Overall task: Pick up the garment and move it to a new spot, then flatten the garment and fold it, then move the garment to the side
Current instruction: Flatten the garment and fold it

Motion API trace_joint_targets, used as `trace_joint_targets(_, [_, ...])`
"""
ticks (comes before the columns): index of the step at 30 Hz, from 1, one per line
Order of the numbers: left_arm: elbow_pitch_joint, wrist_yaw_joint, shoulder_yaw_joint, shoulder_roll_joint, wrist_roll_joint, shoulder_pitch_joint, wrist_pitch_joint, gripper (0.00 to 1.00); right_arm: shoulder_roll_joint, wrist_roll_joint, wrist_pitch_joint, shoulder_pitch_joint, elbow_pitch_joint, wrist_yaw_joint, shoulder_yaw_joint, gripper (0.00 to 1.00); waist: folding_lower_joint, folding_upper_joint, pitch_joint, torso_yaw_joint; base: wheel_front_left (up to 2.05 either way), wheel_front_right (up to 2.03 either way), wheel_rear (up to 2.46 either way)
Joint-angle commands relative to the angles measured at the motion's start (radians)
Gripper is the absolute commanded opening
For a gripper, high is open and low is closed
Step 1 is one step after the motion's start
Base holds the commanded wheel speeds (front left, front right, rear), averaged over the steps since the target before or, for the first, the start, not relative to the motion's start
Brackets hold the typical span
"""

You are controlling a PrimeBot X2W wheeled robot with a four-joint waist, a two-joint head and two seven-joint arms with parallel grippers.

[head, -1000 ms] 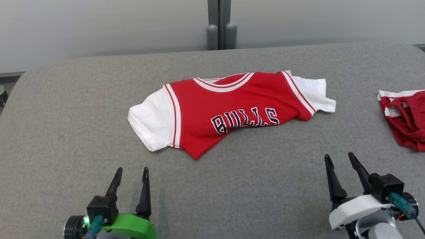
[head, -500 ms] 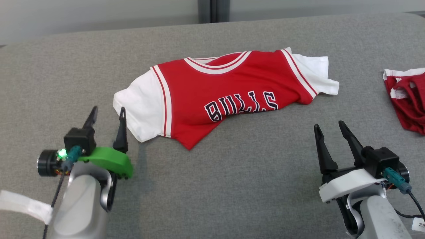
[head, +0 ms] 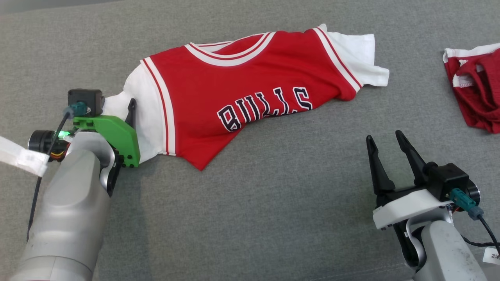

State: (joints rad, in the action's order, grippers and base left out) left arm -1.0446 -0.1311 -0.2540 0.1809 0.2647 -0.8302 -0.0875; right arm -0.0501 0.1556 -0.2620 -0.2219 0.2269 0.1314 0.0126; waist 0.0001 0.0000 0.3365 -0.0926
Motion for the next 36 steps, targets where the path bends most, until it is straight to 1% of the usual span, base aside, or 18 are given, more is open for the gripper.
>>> trace_joint_targets(1, [-0.016,0.002,-0.016,0.016,0.026,-0.027,0.028,1.0,-0.003,-0.006,-0.004,-0.006,0.002,-0.002,-0.001,1.0,-0.0001,0.0,0.007,-0.007,0.0,0.0,0.0])
trace_joint_targets(4, [-0.051,0.002,-0.069,0.025,0.078,-0.047,0.103,1.0,-0.003,-0.008,-0.004,0.001,0.004,-0.002,0.002,1.0,-0.0001,0.0,0.001,-0.005,0.0,0.0,0.0])
trace_joint_targets(10, [-0.089,0.002,-0.16,0.048,0.134,-0.052,0.187,1.0,-0.003,-0.01,-0.004,0.008,0.008,-0.002,0.004,1.0,-0.0001,0.0,-0.014,0.008,0.0,0.0,0.0])
trace_joint_targets(12, [-0.101,0.002,-0.181,0.047,0.148,-0.047,0.211,1.0,-0.003,-0.011,-0.004,0.01,0.009,-0.002,0.005,1.0,-0.0001,0.0,-0.018,0.012,0.0,0.0,0.0])
trace_joint_targets(15, [-0.11,0.002,-0.2,0.053,0.168,-0.049,0.224,1.0,-0.003,-0.012,-0.004,0.01,0.012,-0.002,0.009,1.0,-0.0001,0.0,-0.021,0.015,0.0,0.0,0.0])
trace_joint_targets(19, [-0.125,0.004,-0.204,0.07,0.185,-0.075,0.185,1.0,-0.003,-0.015,-0.004,0.008,0.007,-0.002,0.012,1.0,-0.0001,0.0,-0.014,0.017,0.0,0.0,0.0])
trace_joint_targets(21, [-0.14,0.007,-0.211,0.075,0.176,-0.084,0.174,1.0,-0.003,-0.015,-0.004,0.003,0.01,-0.002,0.013,1.0,-0.0001,0.0,-0.008,0.015,0.0,0.0,0.0])
trace_joint_targets(30, [-0.182,0.003,-0.236,0.049,0.21,-0.092,0.193,1.0,-0.003,-0.011,-0.004,-0.005,0.018,-0.002,0.018,1.0,-0.0001,0.0,0.01,0.012,0.0,0.0,0.0])
trace_joint_targets(31, [-0.181,0.003,-0.244,0.047,0.212,-0.089,0.201,0.91,-0.003,-0.011,-0.004,-0.006,0.019,-0.002,0.017,1.0,-0.0001,0.0,0.01,0.012,0.0,0.0,0.0])
trace_joint_targets(32, [-0.176,0.002,-0.254,0.045,0.217,-0.086,0.206,0.2,-0.003,-0.012,-0.004,-0.009,0.022,-0.002,0.017,1.0,-0.0001,0.0,0.01,0.013,0.0,0.0,0.0])
trace_joint_targets(33, [-0.169,0.002,-0.261,0.044,0.225,-0.082,0.209,0.0,-0.003,-0.013,-0.004,-0.011,0.023,-0.002,0.017,1.0,-0.0001,0.0,0.01,0.013,0.0,0.0,0.0])
trace_joint_targets(36, [-0.142,0.002,-0.286,0.044,0.253,-0.068,0.204,0.0,-0.003,-0.016,-0.004,-0.015,0.028,-0.002,0.011,1.0,-0.0001,0.0,0.007,0.015,0.0,0.0,0.0])
